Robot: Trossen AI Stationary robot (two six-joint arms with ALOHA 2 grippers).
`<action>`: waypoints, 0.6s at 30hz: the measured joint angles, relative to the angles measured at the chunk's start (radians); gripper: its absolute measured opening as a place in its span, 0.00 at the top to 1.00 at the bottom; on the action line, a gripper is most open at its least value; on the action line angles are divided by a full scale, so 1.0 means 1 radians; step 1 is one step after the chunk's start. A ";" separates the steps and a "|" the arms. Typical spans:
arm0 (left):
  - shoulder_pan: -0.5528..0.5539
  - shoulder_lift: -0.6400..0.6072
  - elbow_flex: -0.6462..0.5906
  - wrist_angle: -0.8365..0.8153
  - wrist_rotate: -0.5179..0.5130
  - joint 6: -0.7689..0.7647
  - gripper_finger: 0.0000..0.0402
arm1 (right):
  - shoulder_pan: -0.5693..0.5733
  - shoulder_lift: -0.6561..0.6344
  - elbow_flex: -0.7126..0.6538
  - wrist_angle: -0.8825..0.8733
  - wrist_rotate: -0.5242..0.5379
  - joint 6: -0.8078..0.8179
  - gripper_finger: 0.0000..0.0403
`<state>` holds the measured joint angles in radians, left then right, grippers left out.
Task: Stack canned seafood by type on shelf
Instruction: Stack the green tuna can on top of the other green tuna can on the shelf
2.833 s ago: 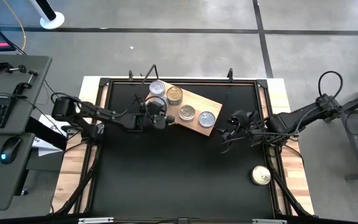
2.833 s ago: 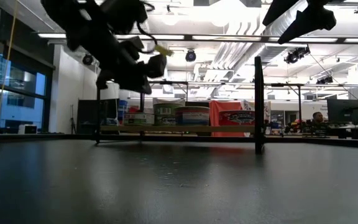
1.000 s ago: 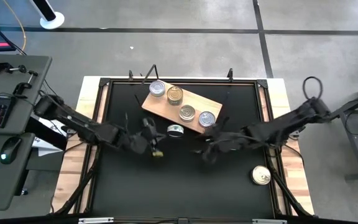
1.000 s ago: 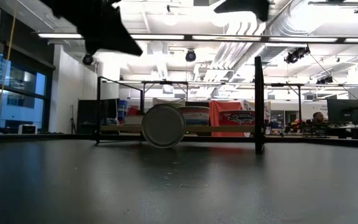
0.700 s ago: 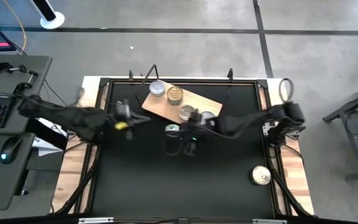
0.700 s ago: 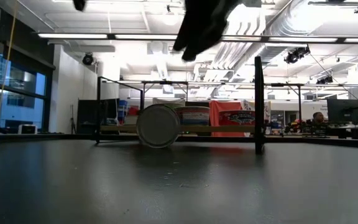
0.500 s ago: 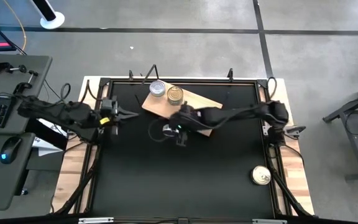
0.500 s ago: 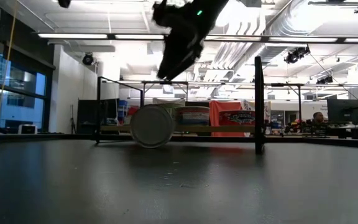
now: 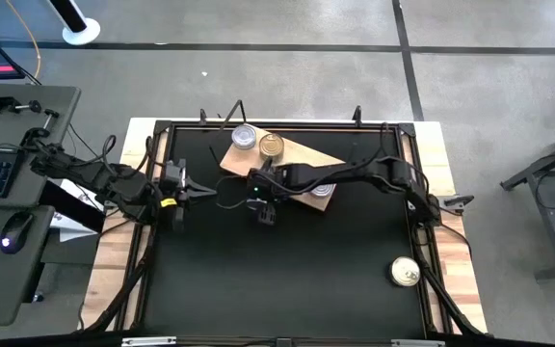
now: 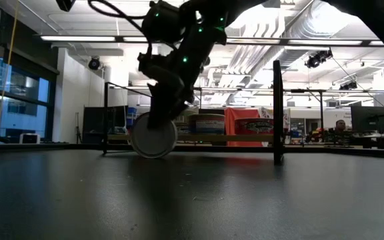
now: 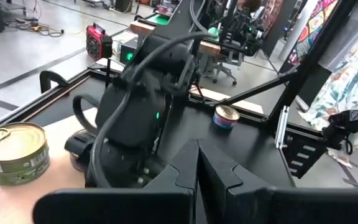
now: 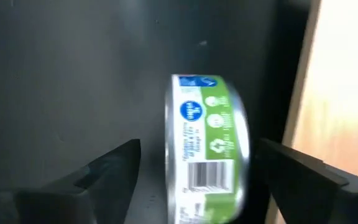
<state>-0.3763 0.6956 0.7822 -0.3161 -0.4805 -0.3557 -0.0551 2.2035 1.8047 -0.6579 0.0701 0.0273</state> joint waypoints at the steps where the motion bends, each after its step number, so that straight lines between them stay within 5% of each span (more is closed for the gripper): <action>1: 0.000 0.000 0.000 0.001 0.000 0.000 1.00 | 0.002 0.007 0.001 0.000 -0.003 0.000 0.23; 5: 0.000 -0.004 0.000 0.007 -0.007 0.000 1.00 | 0.013 0.011 -0.004 -0.011 -0.012 0.001 0.37; 11: 0.001 -0.004 0.000 0.008 -0.143 -0.010 1.00 | 0.016 -0.010 0.034 -0.034 -0.033 -0.018 0.72; 18: 0.036 0.048 0.000 0.040 -0.239 -0.004 1.00 | -0.053 -0.074 0.170 -0.113 -0.136 -0.211 0.72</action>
<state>-0.3401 0.7439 0.7822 -0.2757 -0.7197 -0.3597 -0.1085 2.1300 1.9749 -0.7704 -0.0656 -0.1834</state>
